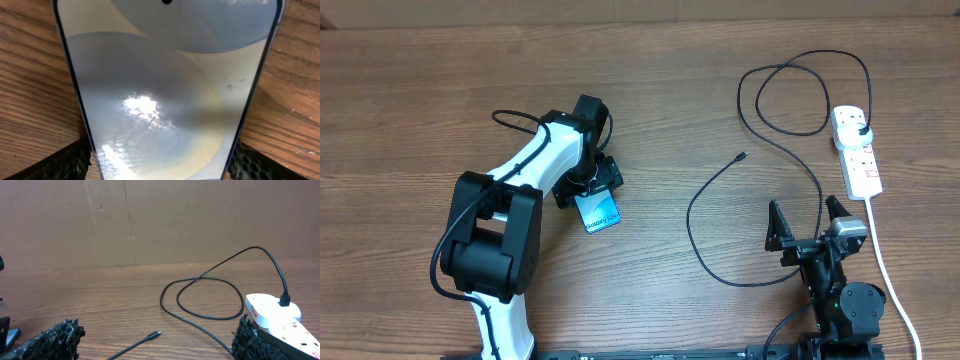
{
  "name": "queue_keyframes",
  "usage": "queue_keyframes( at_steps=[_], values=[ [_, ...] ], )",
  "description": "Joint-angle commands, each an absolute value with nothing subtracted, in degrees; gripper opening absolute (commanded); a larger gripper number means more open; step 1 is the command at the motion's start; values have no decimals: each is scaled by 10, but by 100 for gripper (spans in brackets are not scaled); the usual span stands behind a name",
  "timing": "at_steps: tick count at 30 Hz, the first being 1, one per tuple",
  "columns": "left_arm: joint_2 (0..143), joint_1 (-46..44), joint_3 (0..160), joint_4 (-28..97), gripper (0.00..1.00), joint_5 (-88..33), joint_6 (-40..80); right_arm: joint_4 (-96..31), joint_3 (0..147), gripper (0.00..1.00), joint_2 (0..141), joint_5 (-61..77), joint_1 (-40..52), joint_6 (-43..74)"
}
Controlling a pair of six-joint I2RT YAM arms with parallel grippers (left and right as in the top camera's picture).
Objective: Plug charger to phone and switch on socket
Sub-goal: 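Close the left gripper on the phone's long edges and lift it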
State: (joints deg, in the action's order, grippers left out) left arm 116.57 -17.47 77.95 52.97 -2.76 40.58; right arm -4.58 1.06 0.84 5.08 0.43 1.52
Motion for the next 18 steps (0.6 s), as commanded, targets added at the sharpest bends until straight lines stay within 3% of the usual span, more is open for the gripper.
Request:
queue_keyframes(
  at_steps=[1,6,12,18],
  values=[
    [1179,-169,759,521,89,-37,412,-44,4,100,2,45,6,14],
    [1179,-169,750,512,80,-37,414,-44,4,100,2,45,6,14],
    [1178,-169,748,509,64,-43,414,-44,4,100,2,45,6,14],
    [1174,-168,749,511,66,-50,414,-44,4,100,2,45,6,14]
  ],
)
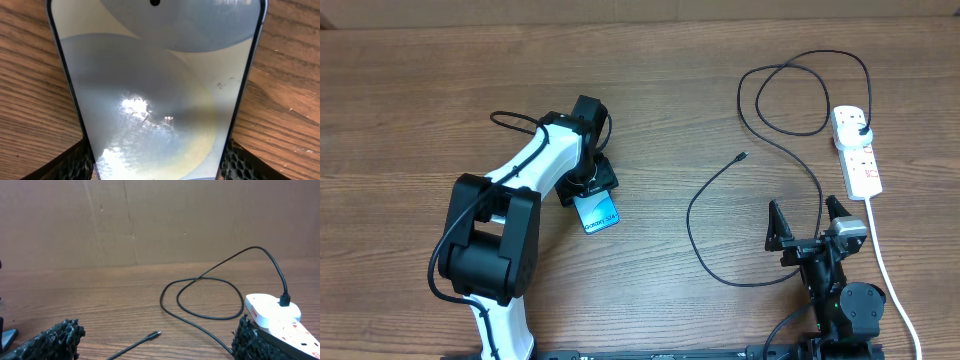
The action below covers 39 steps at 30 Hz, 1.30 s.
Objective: Plug charger to phone and switch on socket
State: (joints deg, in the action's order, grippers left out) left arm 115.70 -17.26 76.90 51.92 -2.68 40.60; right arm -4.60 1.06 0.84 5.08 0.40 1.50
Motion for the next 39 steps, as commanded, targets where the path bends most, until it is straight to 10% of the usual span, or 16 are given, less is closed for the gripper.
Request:
queue_keyframes(
  at_steps=[1,39],
  values=[
    [1174,-168,751,512,69,-51,413,-44,4,100,2,45,6,14],
    [1173,-165,924,684,71,-168,326,-44,4,100,2,45,6,14]
  ],
)
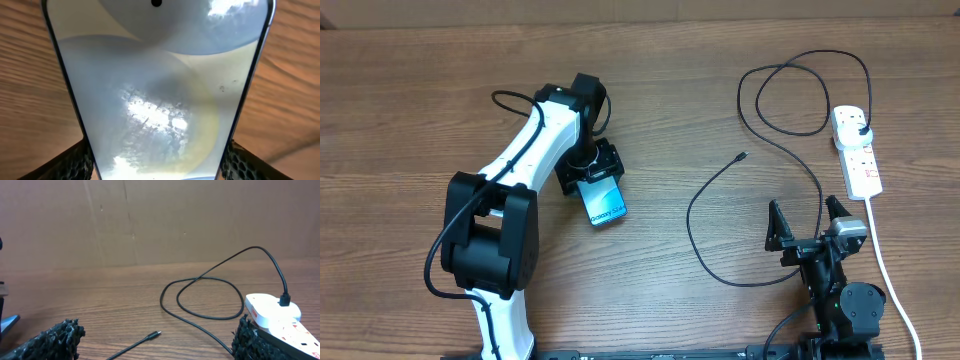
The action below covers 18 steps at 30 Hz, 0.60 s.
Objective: Plug charger to phone and switch on socket
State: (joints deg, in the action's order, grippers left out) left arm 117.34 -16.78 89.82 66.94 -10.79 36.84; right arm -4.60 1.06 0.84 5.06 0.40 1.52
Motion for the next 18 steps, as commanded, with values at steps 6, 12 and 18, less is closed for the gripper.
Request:
queue_keyframes(
  at_steps=[6,12,18],
  values=[
    [1173,-165,929,720,71,-236,275,-44,4,100,2,45,6,14],
    [1173,-165,929,764,70,-308,221,-44,4,100,2,45,6,14],
    [1173,-165,929,787,70,-379,187,-44,4,100,2,45,6,14]
  ],
)
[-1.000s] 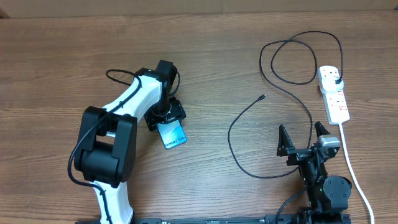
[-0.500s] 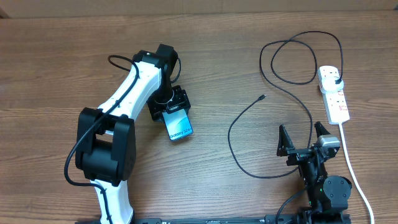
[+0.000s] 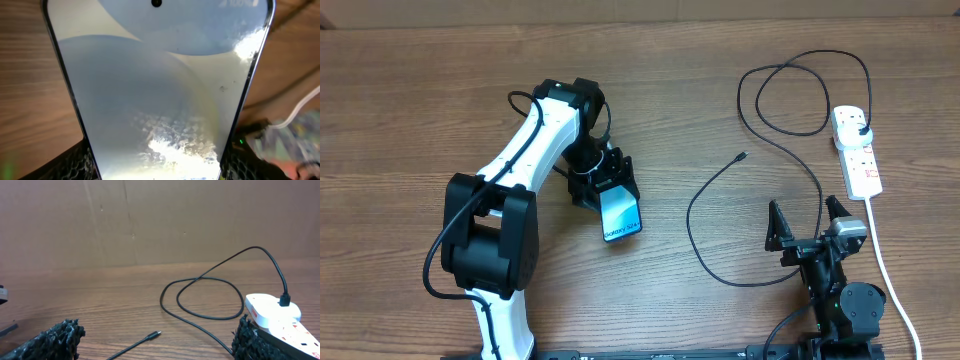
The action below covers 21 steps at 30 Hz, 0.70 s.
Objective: Plug charger to phone and switch on socket
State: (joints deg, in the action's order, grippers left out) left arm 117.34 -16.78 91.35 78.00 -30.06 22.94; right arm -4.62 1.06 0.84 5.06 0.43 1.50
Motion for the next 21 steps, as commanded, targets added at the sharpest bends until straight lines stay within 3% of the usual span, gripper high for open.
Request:
queue_keyframes(
  at_steps=[1,17,21],
  values=[
    [1173,-165,929,787,70,-391,185,-44,4,100,2,45,6,14],
    [1173,-165,929,795,71,-450,180,-43,4,100,2,58,6,22],
    [1173,-165,929,795,71,-463,180,-35,4,100,2,144,6,173]
  ],
)
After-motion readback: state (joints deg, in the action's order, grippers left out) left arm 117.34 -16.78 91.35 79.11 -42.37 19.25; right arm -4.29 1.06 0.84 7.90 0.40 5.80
